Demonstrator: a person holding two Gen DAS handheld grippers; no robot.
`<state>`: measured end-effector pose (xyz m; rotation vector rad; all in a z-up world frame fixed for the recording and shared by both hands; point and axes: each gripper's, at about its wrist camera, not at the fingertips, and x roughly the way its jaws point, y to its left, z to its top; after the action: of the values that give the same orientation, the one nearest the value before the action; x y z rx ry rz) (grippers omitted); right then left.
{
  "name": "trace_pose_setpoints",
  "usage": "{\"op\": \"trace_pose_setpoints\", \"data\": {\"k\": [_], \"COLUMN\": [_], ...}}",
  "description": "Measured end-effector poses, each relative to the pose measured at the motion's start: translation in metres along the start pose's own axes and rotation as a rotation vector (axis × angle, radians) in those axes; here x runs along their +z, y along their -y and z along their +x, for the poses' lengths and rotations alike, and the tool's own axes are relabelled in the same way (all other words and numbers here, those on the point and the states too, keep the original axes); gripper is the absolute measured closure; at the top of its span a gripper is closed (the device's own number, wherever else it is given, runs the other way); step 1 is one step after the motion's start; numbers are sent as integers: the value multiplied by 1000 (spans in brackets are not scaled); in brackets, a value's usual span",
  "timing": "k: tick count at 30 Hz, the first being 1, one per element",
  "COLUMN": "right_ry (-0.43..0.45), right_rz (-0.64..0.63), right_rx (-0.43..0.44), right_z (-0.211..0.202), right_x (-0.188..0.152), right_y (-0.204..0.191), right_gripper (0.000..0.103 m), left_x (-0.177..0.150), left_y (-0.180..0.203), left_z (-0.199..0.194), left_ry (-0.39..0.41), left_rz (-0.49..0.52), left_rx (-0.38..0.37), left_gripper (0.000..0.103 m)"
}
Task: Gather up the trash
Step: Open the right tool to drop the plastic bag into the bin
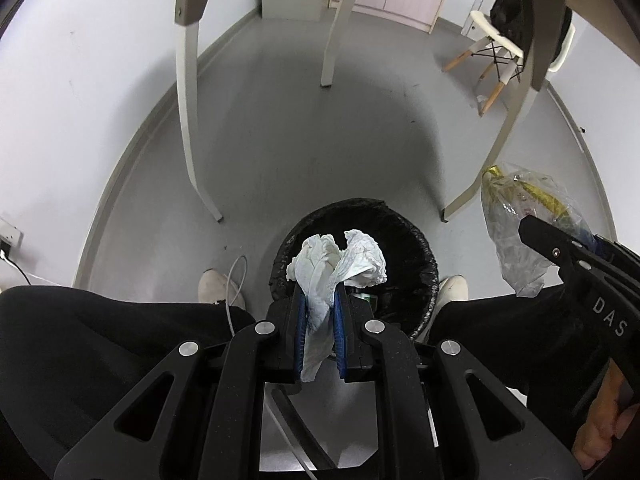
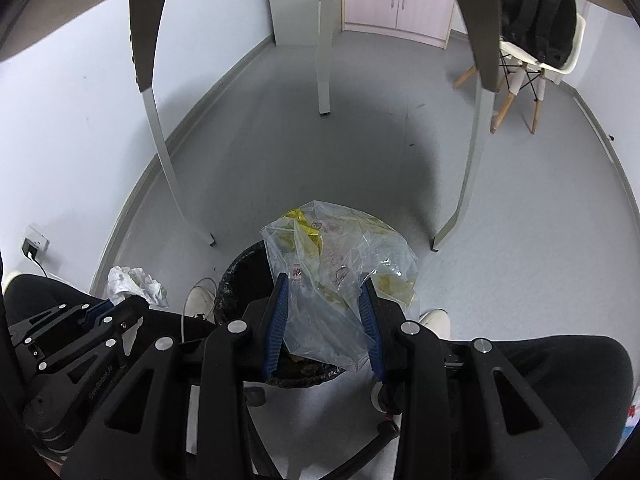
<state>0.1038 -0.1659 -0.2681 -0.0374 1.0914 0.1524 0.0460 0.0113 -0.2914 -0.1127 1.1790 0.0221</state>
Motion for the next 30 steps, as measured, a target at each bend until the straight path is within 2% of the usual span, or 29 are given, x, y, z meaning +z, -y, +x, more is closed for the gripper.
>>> {"op": "trace_pose_setpoints", "data": {"k": [12,16,23,28,30], "right_ry": [-103,-107,-103,-77,-61], "right_rz": [-7,-13,-15,-3,6], "right_rx": [2,11,4,15,18], "right_z": [45,54,57,49,44], "right_x": [5,4,5,6,6], "right_y": [-7,-11,-9,-2,3], "right_gripper": [68,66,54,39,29], "left_x": [13,15,15,13,12], "left_y": [-14,-17,-24,-22,-18], "left_z": [31,33,37,36,35], "left_ry": [-52,-56,-59,-55,-51], "left_rz": [-34,-41,-72,-81,-75], "left_rx": [8,11,23,29,24], "left_gripper": [92,92,92,92,92]}}
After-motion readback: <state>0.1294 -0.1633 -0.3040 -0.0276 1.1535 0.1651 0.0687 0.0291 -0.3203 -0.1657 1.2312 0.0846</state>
